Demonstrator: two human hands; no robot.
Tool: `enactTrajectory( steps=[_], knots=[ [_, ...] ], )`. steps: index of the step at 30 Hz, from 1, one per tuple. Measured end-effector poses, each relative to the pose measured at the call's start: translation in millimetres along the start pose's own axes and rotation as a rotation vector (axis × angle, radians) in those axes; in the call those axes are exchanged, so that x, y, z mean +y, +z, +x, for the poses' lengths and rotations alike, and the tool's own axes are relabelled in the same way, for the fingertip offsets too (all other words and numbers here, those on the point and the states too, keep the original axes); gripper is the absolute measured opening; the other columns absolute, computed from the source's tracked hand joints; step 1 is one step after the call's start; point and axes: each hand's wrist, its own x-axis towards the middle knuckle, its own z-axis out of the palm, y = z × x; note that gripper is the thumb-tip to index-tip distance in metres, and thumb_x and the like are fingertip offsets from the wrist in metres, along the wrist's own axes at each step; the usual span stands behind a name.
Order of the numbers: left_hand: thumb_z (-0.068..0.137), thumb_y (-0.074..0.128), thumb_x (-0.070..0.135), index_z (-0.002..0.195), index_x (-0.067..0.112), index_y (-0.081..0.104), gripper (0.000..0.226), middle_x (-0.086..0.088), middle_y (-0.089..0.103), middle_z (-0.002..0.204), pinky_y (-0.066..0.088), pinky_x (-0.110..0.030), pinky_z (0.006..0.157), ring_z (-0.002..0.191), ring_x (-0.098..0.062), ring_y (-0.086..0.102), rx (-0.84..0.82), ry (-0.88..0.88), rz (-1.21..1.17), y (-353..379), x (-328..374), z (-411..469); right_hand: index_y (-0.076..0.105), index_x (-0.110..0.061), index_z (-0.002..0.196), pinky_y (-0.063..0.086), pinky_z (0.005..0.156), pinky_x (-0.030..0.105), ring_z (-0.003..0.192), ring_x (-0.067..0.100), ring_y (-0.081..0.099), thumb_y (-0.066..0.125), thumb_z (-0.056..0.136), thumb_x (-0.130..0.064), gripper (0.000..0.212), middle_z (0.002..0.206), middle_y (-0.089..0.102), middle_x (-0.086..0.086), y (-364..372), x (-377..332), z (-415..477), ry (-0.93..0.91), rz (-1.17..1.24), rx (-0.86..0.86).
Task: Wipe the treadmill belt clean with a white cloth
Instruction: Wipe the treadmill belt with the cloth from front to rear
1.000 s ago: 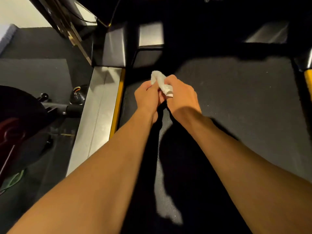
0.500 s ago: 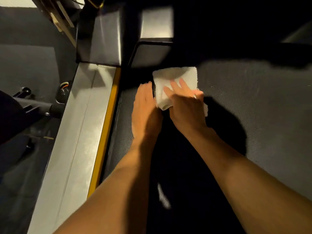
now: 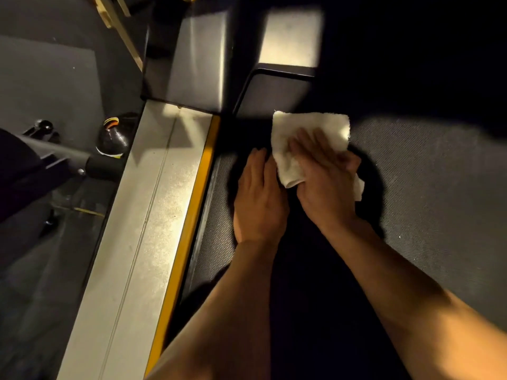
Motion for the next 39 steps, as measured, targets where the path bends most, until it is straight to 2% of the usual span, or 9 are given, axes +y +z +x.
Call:
enactTrajectory(
  steps=[7, 13, 17, 20, 24, 28, 32, 36, 39],
  knots=[
    [0.082, 0.044, 0.017, 0.124, -0.002, 0.058, 0.048, -0.022, 0.054, 0.134, 0.043, -0.041, 0.102, 0.128, -0.035, 0.049, -0.006, 0.034, 0.036, -5.8, 5.2, 1.4, 0.04, -0.024, 0.144, 0.016, 0.106, 0.038, 0.146, 0.018, 0.021, 0.05, 0.086, -0.005, 0.063, 0.156, 0.03, -0.002, -14.3, -13.4, 78.9, -0.07, -0.042, -0.167],
    [0.085, 0.045, 0.015, 0.132, -0.001, 0.053, 0.05, -0.02, 0.052, 0.136, 0.027, -0.038, 0.11, 0.131, -0.035, 0.046, -0.015, 0.053, 0.102, -5.1, 5.0, 1.4, 0.029, -0.021, 0.15, 0.003, 0.117, 0.033, 0.148, 0.017, 0.015, 0.051, 0.091, -0.01, 0.063, 0.159, 0.022, -0.001, -29.7, -3.6, 79.1, -0.24, -0.014, -0.302],
    [0.084, 0.043, 0.015, 0.127, -0.004, 0.057, 0.048, -0.023, 0.055, 0.132, 0.032, -0.041, 0.108, 0.128, -0.037, 0.048, 0.007, 0.064, 0.115, -2.3, 4.5, 3.7, 0.033, -0.016, 0.148, 0.007, 0.118, 0.036, 0.146, 0.023, 0.021, 0.048, 0.093, -0.01, 0.057, 0.157, 0.028, 0.005, -21.8, -9.8, 87.2, -0.164, 0.001, -0.214],
    [0.084, 0.046, 0.013, 0.131, -0.004, 0.054, 0.051, -0.023, 0.052, 0.135, 0.037, -0.042, 0.107, 0.129, -0.038, 0.046, 0.016, 0.056, 0.072, -3.9, 6.4, 3.2, 0.037, -0.016, 0.147, 0.007, 0.117, 0.036, 0.145, 0.024, 0.025, 0.021, 0.091, -0.027, 0.059, 0.155, 0.032, 0.005, -16.2, -12.1, 55.6, -0.22, 0.061, -0.23],
    [0.085, 0.044, 0.017, 0.129, -0.003, 0.054, 0.049, -0.023, 0.052, 0.136, 0.025, -0.039, 0.109, 0.13, -0.037, 0.046, -0.005, 0.062, 0.144, -3.2, 5.1, 2.4, 0.055, -0.021, 0.133, 0.027, 0.101, 0.037, 0.135, 0.024, 0.039, 0.054, 0.09, -0.018, 0.044, 0.142, 0.05, 0.0, -23.7, 6.0, 79.3, -0.192, -0.013, -0.144],
    [0.09, 0.046, 0.019, 0.131, -0.003, 0.052, 0.047, -0.023, 0.051, 0.137, 0.023, -0.04, 0.108, 0.131, -0.037, 0.045, -0.026, 0.057, 0.147, -5.2, 6.2, 1.2, 0.064, -0.02, 0.115, 0.037, 0.083, 0.044, 0.11, 0.037, 0.052, 0.058, 0.083, -0.025, 0.033, 0.121, 0.059, 0.007, -21.4, 1.5, 80.0, -0.193, -0.094, -0.073],
    [0.084, 0.058, 0.013, 0.13, -0.002, 0.053, 0.049, -0.023, 0.05, 0.137, 0.032, -0.042, 0.108, 0.132, -0.037, 0.044, -0.026, 0.066, 0.144, -3.3, 3.2, 1.1, 0.07, -0.014, 0.093, 0.049, 0.067, 0.043, 0.085, 0.039, 0.058, 0.063, 0.074, -0.015, 0.02, 0.096, 0.064, 0.014, -24.9, 22.4, 79.4, -0.04, -0.003, 0.113],
    [0.084, 0.055, 0.013, 0.134, 0.003, 0.05, 0.051, -0.022, 0.046, 0.141, 0.033, -0.042, 0.108, 0.135, -0.036, 0.039, -0.069, 0.06, 0.165, -4.2, 5.7, -0.1, 0.07, -0.012, 0.102, 0.051, 0.072, 0.044, 0.092, 0.041, 0.056, 0.052, 0.081, -0.011, 0.028, 0.107, 0.061, 0.019, -21.0, 18.8, 77.0, 0.023, -0.006, 0.136],
    [0.086, 0.056, 0.016, 0.137, 0.007, 0.048, 0.052, -0.021, 0.043, 0.144, 0.032, -0.043, 0.107, 0.137, -0.036, 0.037, -0.09, 0.049, 0.169, -6.9, 4.9, -1.2, 0.062, -0.019, 0.118, 0.046, 0.087, 0.043, 0.113, 0.034, 0.046, 0.051, 0.093, -0.021, 0.027, 0.127, 0.05, 0.012, -18.0, 11.7, 69.9, -0.066, -0.033, -0.019]
  ],
)
